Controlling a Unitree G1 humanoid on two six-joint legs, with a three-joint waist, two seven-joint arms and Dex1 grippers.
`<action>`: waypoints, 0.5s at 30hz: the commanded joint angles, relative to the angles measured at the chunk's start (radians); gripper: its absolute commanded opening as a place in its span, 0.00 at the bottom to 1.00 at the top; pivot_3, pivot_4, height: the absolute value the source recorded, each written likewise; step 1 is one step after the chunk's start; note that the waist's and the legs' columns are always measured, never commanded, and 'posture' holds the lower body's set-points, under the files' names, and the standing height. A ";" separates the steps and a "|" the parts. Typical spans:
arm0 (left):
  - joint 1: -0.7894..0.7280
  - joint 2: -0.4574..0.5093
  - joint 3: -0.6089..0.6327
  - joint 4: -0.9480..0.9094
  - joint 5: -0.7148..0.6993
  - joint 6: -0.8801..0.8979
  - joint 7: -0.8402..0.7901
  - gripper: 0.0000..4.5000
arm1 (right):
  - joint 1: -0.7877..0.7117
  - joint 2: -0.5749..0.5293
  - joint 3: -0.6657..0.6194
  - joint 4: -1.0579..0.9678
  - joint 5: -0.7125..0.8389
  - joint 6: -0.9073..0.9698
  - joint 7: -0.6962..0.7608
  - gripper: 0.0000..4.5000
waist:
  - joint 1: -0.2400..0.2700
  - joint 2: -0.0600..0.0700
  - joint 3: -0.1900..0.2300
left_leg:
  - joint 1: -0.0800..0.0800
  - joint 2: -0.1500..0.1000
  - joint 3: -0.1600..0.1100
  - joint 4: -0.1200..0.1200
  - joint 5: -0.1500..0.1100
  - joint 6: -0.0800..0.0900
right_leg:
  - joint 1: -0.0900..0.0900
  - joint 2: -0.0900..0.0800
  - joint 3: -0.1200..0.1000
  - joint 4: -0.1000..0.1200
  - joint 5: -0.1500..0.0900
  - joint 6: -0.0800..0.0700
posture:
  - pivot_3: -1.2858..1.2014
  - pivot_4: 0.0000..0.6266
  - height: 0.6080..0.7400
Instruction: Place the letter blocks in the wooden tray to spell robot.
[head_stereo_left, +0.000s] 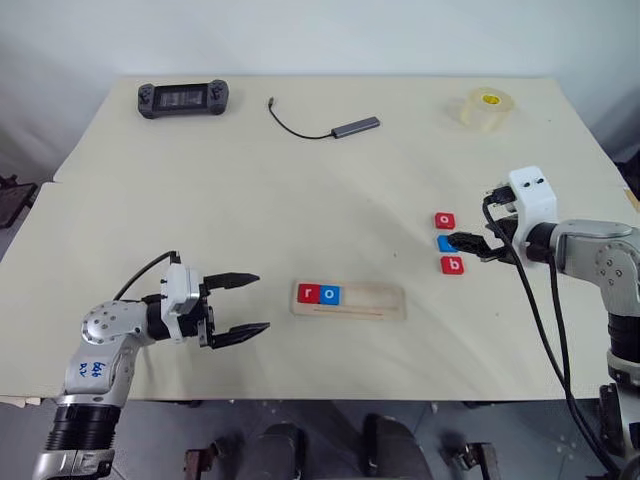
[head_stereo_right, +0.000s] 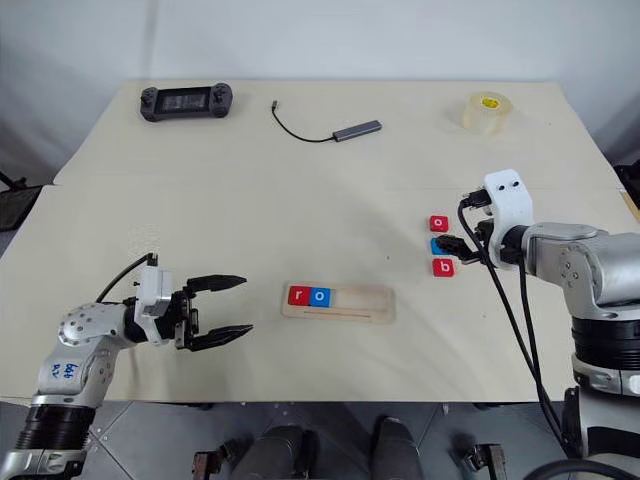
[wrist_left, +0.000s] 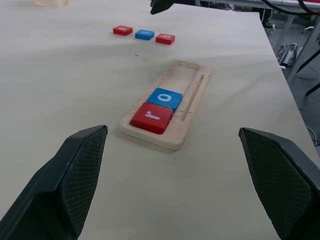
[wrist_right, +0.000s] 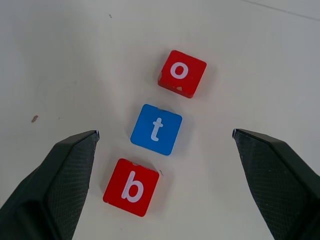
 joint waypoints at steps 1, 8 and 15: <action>0.013 0.007 0.021 -0.047 -0.023 0.000 0.011 0.99 | -0.015 0.017 -0.026 -0.032 -0.007 0.029 -0.011 1.00 | 0.000 0.000 0.000 | 0.000 0.000 0.000 0.000 0.000 0.000 | 0.000 0.000 0.000 0.000 0.000 0.000 | 0.52 0.24 1.00; 0.012 0.002 0.015 -0.053 -0.024 0.001 0.022 0.99 | -0.014 0.033 -0.042 -0.037 -0.019 0.038 -0.011 1.00 | 0.000 0.000 0.000 | 0.000 0.000 0.000 0.002 0.000 0.000 | 0.000 0.000 0.000 0.002 0.000 0.000 | 0.52 0.24 1.00; -0.001 0.004 0.009 -0.053 -0.024 0.007 0.021 0.99 | 0.006 0.053 -0.054 -0.062 -0.021 0.043 -0.019 1.00 | -0.002 0.000 0.000 | 0.000 0.000 0.001 0.002 0.000 0.000 | 0.000 0.001 0.001 0.002 0.000 0.000 | 0.52 0.24 1.00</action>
